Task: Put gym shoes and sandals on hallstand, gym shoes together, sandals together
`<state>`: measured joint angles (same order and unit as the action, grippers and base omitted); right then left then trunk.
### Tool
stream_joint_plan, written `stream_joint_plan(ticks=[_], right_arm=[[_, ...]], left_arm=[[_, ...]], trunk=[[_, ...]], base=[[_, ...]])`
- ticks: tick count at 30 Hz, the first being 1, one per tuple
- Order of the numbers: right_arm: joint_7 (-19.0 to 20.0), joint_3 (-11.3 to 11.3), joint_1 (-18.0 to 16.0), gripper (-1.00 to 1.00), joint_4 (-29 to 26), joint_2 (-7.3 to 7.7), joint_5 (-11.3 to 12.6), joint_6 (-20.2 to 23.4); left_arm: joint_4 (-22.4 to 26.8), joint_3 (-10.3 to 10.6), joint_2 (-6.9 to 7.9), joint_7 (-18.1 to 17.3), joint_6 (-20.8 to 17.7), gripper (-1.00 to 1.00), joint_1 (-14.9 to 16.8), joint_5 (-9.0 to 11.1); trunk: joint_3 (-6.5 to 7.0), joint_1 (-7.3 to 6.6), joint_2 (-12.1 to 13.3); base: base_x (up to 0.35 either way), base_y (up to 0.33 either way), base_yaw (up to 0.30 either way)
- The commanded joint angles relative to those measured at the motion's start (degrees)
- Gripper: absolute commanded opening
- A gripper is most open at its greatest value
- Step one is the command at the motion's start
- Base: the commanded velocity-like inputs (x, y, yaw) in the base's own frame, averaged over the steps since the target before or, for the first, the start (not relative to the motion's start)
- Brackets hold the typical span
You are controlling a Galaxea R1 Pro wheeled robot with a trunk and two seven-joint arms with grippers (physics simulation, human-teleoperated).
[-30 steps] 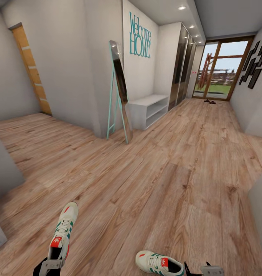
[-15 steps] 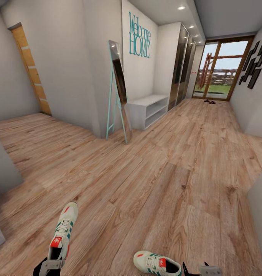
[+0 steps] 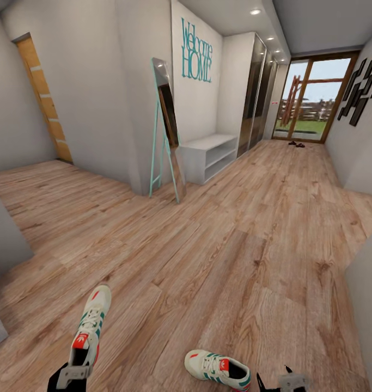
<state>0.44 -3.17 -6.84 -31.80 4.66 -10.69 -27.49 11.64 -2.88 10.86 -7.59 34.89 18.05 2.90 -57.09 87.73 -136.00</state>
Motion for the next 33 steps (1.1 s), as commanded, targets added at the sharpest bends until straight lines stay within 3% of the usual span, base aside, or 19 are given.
stream_joint_plan(ticks=[1, 3, 5, 6, 7, 8, 9, 14, 16, 19, 25, 33], right_arm=[[0.07, -0.3, -0.08, 1.0, -0.2, 0.04, -2.67, -0.15], [0.47, -0.29, -0.62, 1.0, -1.3, 0.37, -11.56, 0.23], [1.14, -0.31, -1.15, 1.0, -2.1, 0.46, -15.7, 0.72], [3.1, -0.33, -2.2, 1.0, -3.71, 0.53, -20.74, 2.02], [5.15, -0.37, -2.94, 1.0, -4.95, 0.56, -23.02, 3.38], [6.4, -0.4, -3.28, 1.0, -5.6, 0.57, -23.83, 4.19], [10.76, -0.49, -4.25, 1.0, -7.58, 0.62, -25.43, 7.1], [20.74, -0.66, -7.32, 1.0, -10.94, 1.78, -26.75, 13.44], [22.73, -0.67, -8.45, 1.0, -11.34, 2.2, -26.88, 14.51], [26.7, -0.7, -11.58, 1.0, -11.87, 2.84, -27.13, 16.59], [29.69, -0.63, -13.33, 1.0, -11.46, 2.99, -27.31, 19.32], [29.94, -0.27, -13.45, 1.0, -11.2, 2.99, -27.35, 19.57]], left_arm=[[-0.01, -0.28, 0.0, -0.6, 0.0, -1.0, 0.12, 0.28], [0.09, -0.2, 0.02, -0.79, -0.7, -1.0, 0.54, 0.27], [0.16, -0.17, 0.03, -0.92, -1.39, -1.0, 0.71, 0.27], [0.39, -0.11, 0.03, -1.17, -2.82, -1.0, 0.87, 0.26], [0.83, -0.08, 0.0, -1.45, -4.0, -1.0, 0.96, 0.23], [1.19, -0.06, -0.01, -1.63, -4.62, -1.0, 1.01, 0.2], [2.89, 0.01, -0.07, -2.43, -6.76, -1.0, 1.38, 0.05], [8.56, 0.19, -0.06, -6.18, -13.9, -1.0, 2.37, -0.22], [10.35, 0.21, -0.05, -7.37, -16.34, -1.0, 2.58, -0.27], [15.17, 0.25, -0.07, -9.89, -23.67, -1.0, 3.5, -0.38], [19.32, 0.42, -0.08, -11.0, -30.0, -1.0, 4.06, -0.52], [19.78, 0.5, -0.04, -10.99, -30.69, -1.0, 4.09, -0.52]], trunk=[[-0.05, -0.01, -0.02], [-0.05, -0.01, -0.02], [-0.05, -0.01, -0.02], [-0.05, -0.01, -0.02], [-0.05, -0.01, -0.02], [-0.05, -0.01, -0.02], [-0.05, -0.01, -0.02], [-0.05, -0.01, -0.02], [-0.05, -0.01, -0.02], [-0.05, -0.01, -0.02], [-0.05, -0.01, -0.02], [-0.05, -0.01, -0.02]], base=[[-0.002, -0.002, 0.0], [-0.001, -0.001, 0.0], [0.0, 0.0, 0.0], [0.0, 0.0, 0.0], [0.0, 0.0, 0.0], [0.0, 0.0, 0.0], [0.0, 0.0, 0.0], [0.0, 0.0, 0.0], [0.0, 0.0, 0.0], [0.0, 0.0, 0.0], [0.0, 0.0, 0.0], [0.031, 0.0, 0.0]])
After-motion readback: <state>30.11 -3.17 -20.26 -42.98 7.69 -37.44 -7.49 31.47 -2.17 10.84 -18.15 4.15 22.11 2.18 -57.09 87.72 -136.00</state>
